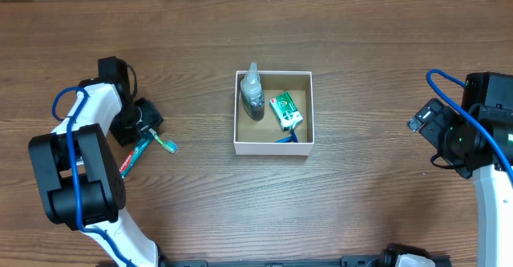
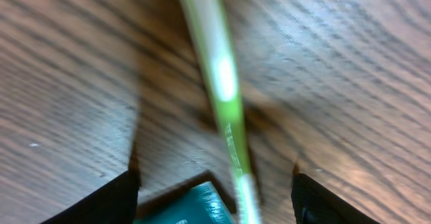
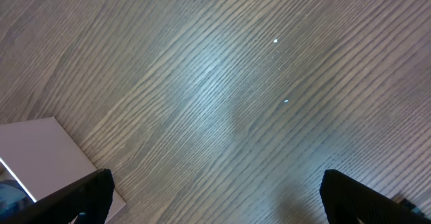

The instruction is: Pack container

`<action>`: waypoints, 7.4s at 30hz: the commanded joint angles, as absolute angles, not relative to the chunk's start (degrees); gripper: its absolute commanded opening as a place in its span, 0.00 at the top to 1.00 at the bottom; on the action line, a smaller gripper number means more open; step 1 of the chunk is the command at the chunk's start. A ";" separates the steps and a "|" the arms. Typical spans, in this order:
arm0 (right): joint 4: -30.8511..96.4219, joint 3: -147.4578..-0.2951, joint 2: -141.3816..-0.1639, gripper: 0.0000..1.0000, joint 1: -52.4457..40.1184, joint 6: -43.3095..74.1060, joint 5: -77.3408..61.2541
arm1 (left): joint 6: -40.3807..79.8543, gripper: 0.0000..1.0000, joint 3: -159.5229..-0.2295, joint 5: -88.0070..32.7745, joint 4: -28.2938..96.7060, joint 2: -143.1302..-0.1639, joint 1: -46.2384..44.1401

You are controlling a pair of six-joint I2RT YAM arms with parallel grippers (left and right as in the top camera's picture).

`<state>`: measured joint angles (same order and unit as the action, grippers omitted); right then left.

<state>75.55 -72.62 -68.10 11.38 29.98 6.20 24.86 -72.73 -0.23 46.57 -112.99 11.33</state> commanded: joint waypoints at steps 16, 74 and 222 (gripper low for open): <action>75.37 -72.60 -67.90 0.00 11.60 29.78 6.37 | 24.21 0.96 -73.03 -0.67 42.72 -113.84 1.78; 75.13 -72.60 -67.90 0.00 11.60 29.78 6.39 | 82.61 0.00 -67.88 13.58 71.35 -80.88 1.93; 45.87 -52.27 -37.76 0.04 -7.49 18.68 4.54 | 12.14 0.00 -54.70 -6.04 48.25 -37.85 0.62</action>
<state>47.16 -60.80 -48.03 -7.38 17.37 3.42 13.06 -63.16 -3.46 48.07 -51.18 0.47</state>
